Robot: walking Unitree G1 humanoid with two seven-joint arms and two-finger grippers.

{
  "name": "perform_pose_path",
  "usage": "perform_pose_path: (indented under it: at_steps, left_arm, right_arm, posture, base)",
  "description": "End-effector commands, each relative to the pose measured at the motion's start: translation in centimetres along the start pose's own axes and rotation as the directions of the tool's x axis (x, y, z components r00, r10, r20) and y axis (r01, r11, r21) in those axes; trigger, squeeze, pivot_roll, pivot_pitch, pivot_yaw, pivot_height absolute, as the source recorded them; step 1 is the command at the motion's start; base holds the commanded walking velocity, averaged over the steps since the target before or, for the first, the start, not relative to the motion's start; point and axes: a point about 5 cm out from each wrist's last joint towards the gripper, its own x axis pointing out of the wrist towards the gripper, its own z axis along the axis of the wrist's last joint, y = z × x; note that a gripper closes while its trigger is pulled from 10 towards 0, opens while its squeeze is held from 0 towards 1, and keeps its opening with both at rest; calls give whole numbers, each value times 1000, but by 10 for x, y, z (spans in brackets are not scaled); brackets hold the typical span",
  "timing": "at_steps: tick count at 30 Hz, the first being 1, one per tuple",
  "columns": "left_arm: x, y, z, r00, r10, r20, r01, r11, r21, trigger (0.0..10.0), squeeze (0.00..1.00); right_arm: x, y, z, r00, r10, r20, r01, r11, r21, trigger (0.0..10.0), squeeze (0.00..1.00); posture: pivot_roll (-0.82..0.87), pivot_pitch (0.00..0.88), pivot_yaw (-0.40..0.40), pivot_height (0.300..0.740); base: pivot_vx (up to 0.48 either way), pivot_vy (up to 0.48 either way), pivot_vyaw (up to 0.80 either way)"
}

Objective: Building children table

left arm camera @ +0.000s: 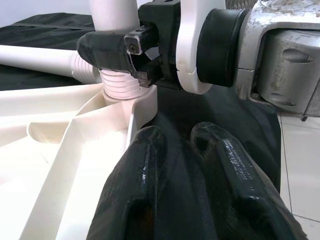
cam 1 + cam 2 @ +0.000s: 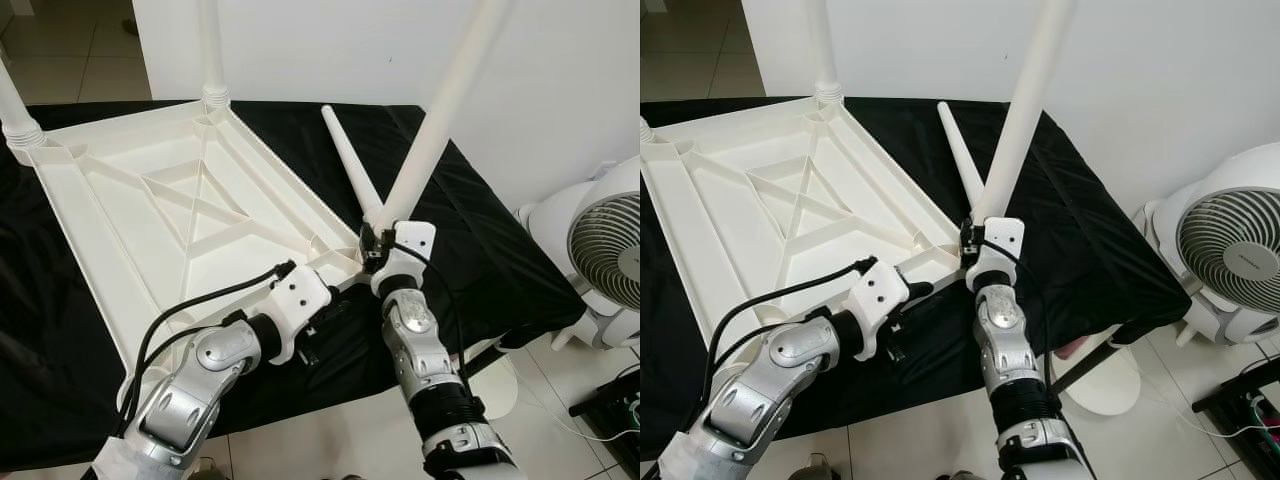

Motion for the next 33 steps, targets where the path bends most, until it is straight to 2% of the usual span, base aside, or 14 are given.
perform_pose_path:
  at_steps: [1, 3, 10, 11, 12, 13, 15, 20, 22, 24, 26, 27, 28, 33]
  left_arm:
    - [0, -6, 1, 999, -40, 1, 40, 999, 2, 10000, 0]
    - [-1, -6, 1, 999, -40, 1, 40, 999, 2, 10000, 0]
    - [0, -5, 1, 999, -41, 0, 41, 999, 4, 10000, 0]
    - [0, -4, 2, 999, -42, 1, 42, 999, 7, 10000, 0]
    - [0, -4, 2, 999, -42, 1, 42, 999, 7, 10000, 0]
    - [1, -4, 2, 999, -42, 3, 42, 999, 9, 10000, 0]
    - [1, -2, 3, 999, -41, 6, 41, 999, 13, 10000, 0]
    - [1, -1, 4, 999, -39, 7, 39, 999, 14, 10000, 0]
    - [2, 1, 5, 999, -36, 9, 36, 999, 15, 10000, 0]
    - [2, 1, 5, 999, -36, 9, 36, 999, 15, 10000, 0]
    - [2, 2, 6, 999, -35, 11, 34, 999, 17, 10000, 0]
    - [2, 2, 6, 999, -35, 11, 34, 999, 17, 10000, 0]
    - [2, 3, 7, 999, -34, 14, 33, 999, 17, 10000, 0]
    - [3, 5, 7, 999, -30, 15, 30, 999, 18, 10000, 0]
  right_arm:
    - [-5, -3, 1, 1000, 0, -8, 0, 1000, 23, 10000, 1000]
    - [-5, 1, 3, 996, 85, -4, -84, 993, 81, 10000, 1000]
    - [-4, -3, 5, 992, 123, -9, -122, 989, 89, 10000, 1000]
    - [0, -12, 8, 987, 160, 3, -160, 985, 70, 10000, 455]
    - [0, -12, 8, 987, 160, 3, -160, 985, 70, 10000, 455]
    - [4, -18, 11, 979, 205, 1, -205, 976, 68, 10000, 0]
    - [11, -31, 15, 964, 265, -5, -264, 964, 32, 10000, 0]
    - [15, -41, 17, 939, 342, -42, -343, 939, -24, 10000, 0]
    - [18, -50, 15, 903, 420, -93, -425, 904, -46, 10000, 0]
    - [18, -50, 15, 903, 420, -93, -425, 904, -46, 10000, 0]
    - [18, -54, 10, 855, 498, -147, -510, 858, -63, 10000, 0]
    - [18, -54, 10, 855, 498, -147, -510, 858, -63, 10000, 0]
    - [16, -56, 4, 797, 570, -201, -593, 801, -80, 10000, 0]
    - [15, -58, -2, 748, 616, -246, -650, 755, -89, 10000, 0]
  posture:
    - [108, 25, -137, 740]
    - [108, 25, -137, 740]
    - [104, 16, -135, 740]
    - [102, 12, -133, 740]
    - [102, 12, -133, 740]
    - [101, 11, -132, 740]
    - [99, 12, -132, 740]
    - [97, 13, -128, 740]
    - [93, 15, -126, 740]
    - [93, 15, -126, 740]
    - [91, 19, -121, 740]
    - [91, 19, -121, 740]
    - [89, 21, -119, 740]
    - [92, 25, -116, 740]
  base:
    - [0, 0, 0]
    - [0, 0, 0]
    - [0, 0, 0]
    - [0, 0, 0]
    - [0, 0, 0]
    - [0, 0, 0]
    - [0, 0, 0]
    - [0, 0, 0]
    - [0, 0, 0]
    - [0, 0, 0]
    - [0, 0, 0]
    - [0, 0, 0]
    - [0, 0, 0]
    - [0, 0, 0]
